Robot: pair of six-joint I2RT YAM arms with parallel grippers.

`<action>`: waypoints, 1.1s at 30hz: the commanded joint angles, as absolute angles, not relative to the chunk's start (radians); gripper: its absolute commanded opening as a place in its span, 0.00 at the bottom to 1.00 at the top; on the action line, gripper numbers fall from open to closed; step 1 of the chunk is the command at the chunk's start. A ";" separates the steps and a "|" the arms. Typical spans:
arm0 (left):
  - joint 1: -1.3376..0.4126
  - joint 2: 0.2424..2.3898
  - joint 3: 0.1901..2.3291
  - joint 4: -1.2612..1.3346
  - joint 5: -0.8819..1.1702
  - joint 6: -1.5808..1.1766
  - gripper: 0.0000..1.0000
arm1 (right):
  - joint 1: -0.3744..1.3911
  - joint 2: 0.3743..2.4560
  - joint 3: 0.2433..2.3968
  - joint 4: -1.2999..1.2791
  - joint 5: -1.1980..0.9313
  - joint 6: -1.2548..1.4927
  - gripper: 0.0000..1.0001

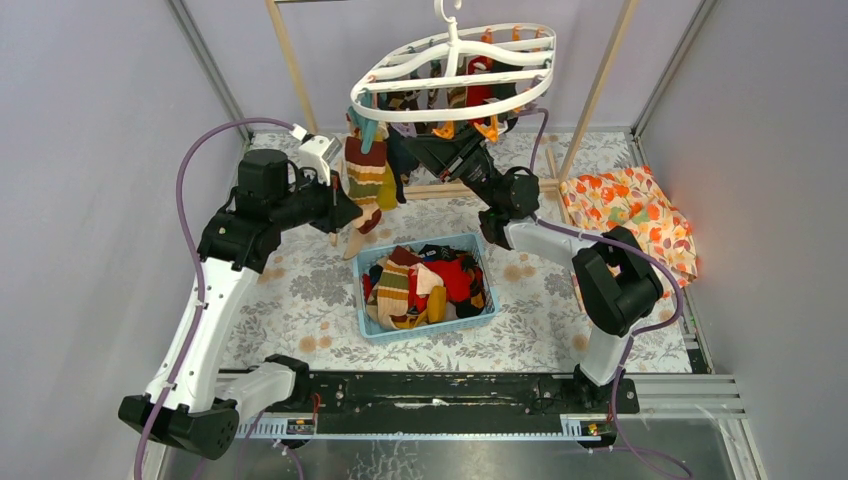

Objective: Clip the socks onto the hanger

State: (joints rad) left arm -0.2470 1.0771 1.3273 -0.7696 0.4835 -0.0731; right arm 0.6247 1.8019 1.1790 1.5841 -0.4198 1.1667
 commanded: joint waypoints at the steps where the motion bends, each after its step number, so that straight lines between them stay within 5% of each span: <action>1: -0.247 1.071 1.362 -0.759 0.458 -0.055 0.00 | 0.612 1.746 1.201 1.715 -0.413 1.176 0.21; 3: -0.247 1.070 1.368 -0.761 0.453 -0.055 0.04 | 0.612 1.746 1.204 1.715 -0.413 1.176 0.07; 7: -0.247 1.074 1.400 -0.783 0.441 -0.057 0.55 | 0.616 1.740 1.197 1.712 -0.399 1.157 0.00; 11: -0.245 1.081 1.467 -0.826 0.413 -0.054 0.68 | 0.629 1.720 1.160 1.660 -0.357 1.079 0.00; 21: -0.245 1.117 1.645 -0.904 0.504 -0.100 0.72 | 0.710 1.639 1.113 1.404 -0.226 0.775 0.00; 26: -0.246 1.136 1.657 -0.875 0.545 -0.116 0.70 | 0.709 1.668 1.092 1.494 -0.271 0.850 0.33; 33: -0.245 1.164 1.660 -0.809 0.545 -0.127 0.68 | 0.709 1.626 0.991 1.542 -0.255 0.852 0.42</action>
State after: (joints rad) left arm -0.2470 1.1481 1.6413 -0.8791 0.5224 -0.1059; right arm 0.7071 1.6711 1.0275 1.4536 -0.2714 0.8593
